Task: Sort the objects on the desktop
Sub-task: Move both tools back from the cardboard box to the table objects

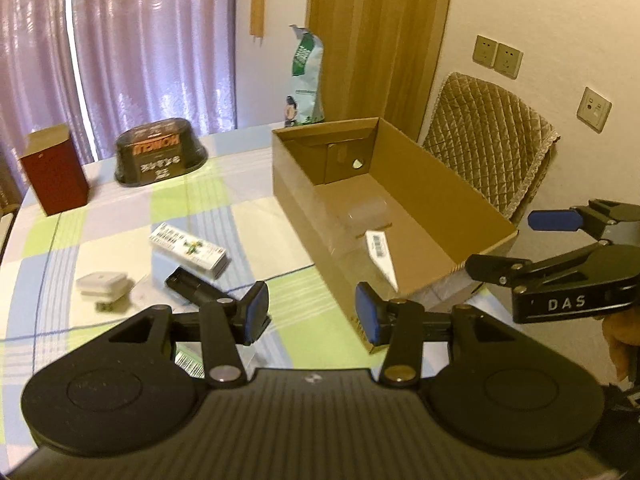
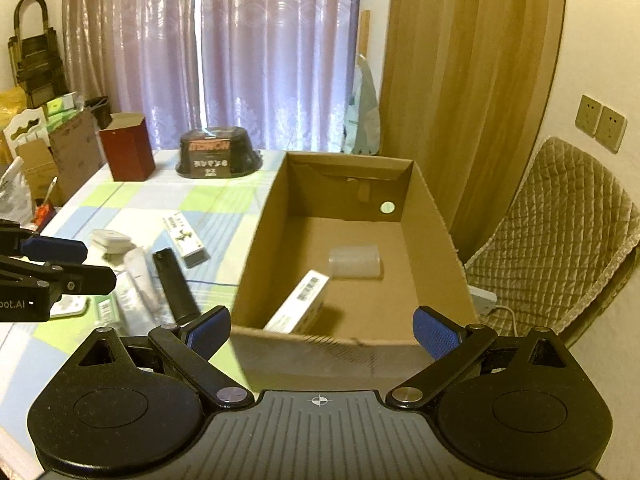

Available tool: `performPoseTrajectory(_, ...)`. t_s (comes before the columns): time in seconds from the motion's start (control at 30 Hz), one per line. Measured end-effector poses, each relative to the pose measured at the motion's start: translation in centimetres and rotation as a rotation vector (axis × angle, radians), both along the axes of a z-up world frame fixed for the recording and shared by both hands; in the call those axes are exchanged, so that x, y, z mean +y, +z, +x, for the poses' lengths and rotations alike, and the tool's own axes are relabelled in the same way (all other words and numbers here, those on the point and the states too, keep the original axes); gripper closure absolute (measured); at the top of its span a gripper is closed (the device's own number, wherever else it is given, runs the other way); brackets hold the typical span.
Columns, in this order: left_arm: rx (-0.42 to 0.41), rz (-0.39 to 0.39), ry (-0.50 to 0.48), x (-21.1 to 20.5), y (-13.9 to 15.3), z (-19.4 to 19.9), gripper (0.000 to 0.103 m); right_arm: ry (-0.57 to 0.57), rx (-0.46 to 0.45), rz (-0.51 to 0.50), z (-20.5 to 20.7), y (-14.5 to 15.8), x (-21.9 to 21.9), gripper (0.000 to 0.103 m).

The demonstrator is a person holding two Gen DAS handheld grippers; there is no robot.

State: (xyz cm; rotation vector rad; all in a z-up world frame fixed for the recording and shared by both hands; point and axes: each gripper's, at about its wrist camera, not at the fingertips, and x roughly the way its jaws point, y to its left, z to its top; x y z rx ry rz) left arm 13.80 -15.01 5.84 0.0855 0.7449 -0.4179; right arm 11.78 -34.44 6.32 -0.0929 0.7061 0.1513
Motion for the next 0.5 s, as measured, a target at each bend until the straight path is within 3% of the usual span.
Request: performPoseTrajectory(0.5,0.028,0.006,0.110,7.2,-0.6,-5.9,0.054,0.075,0.040,0.028,-4.4,-0.8,5.4,0.003)
